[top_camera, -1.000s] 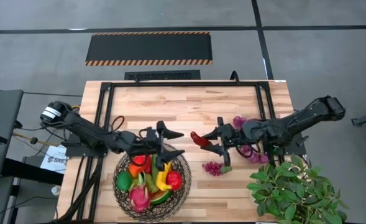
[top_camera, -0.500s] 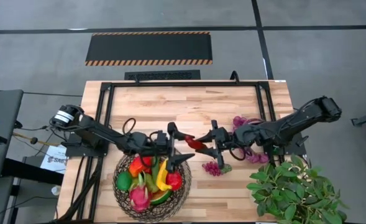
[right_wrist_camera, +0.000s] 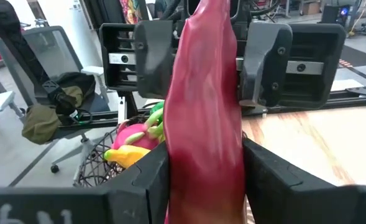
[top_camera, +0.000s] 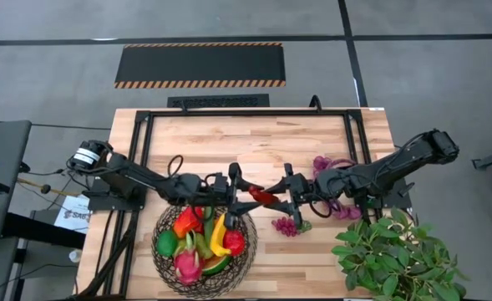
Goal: Build produce basket
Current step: Put the chili pepper into the woven basket
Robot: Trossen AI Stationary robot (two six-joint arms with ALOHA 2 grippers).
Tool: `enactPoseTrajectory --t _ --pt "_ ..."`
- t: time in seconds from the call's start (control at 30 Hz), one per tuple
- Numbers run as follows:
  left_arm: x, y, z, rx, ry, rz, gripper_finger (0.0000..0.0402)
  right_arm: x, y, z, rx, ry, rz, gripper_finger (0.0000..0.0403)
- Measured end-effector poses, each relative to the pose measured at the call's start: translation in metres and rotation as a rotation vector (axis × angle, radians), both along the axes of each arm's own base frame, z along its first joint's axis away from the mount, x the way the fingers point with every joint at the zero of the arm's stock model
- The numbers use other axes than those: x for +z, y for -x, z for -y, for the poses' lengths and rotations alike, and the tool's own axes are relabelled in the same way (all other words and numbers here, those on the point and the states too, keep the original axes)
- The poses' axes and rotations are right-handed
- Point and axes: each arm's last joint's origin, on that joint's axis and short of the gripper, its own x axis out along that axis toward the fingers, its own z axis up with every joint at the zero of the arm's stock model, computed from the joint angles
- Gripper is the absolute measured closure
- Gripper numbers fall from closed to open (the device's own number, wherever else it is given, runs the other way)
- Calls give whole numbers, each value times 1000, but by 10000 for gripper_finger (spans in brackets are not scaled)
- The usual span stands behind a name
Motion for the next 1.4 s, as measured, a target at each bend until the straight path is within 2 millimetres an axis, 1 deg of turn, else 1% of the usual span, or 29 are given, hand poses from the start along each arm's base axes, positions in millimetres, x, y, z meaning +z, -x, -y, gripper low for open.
enactPoseTrajectory --t 0.2,0.37,0.53,0.7,0.8,0.93,1.03,1.13,1.27,1.4 --pt "0 0 -1 4 -8 -1 285 0 0 -1 50 -5 -5 208" --pt "1 1 -1 19 -53 3 318 -1 1 -2 86 -5 -20 172" --pt "20 13 2 79 -144 57 325 0 2 -3 97 -7 -16 134" --pt "40 31 7 99 -223 76 323 10 13 -8 139 -16 9 127" --pt "47 43 11 121 -254 11 323 16 24 -10 159 -16 7 127" --pt "47 61 23 49 -317 -128 323 23 41 -12 193 -15 -11 127" --pt "44 75 38 -46 -281 -222 323 26 51 -13 206 -27 -33 127" --pt "38 88 55 -148 -199 -311 323 27 56 -14 212 -36 -45 127" --pt "32 103 77 -271 -35 -397 323 25 57 -16 208 -29 -58 127" --pt "27 112 87 -308 130 -487 323 22 53 -16 187 -21 -75 127"
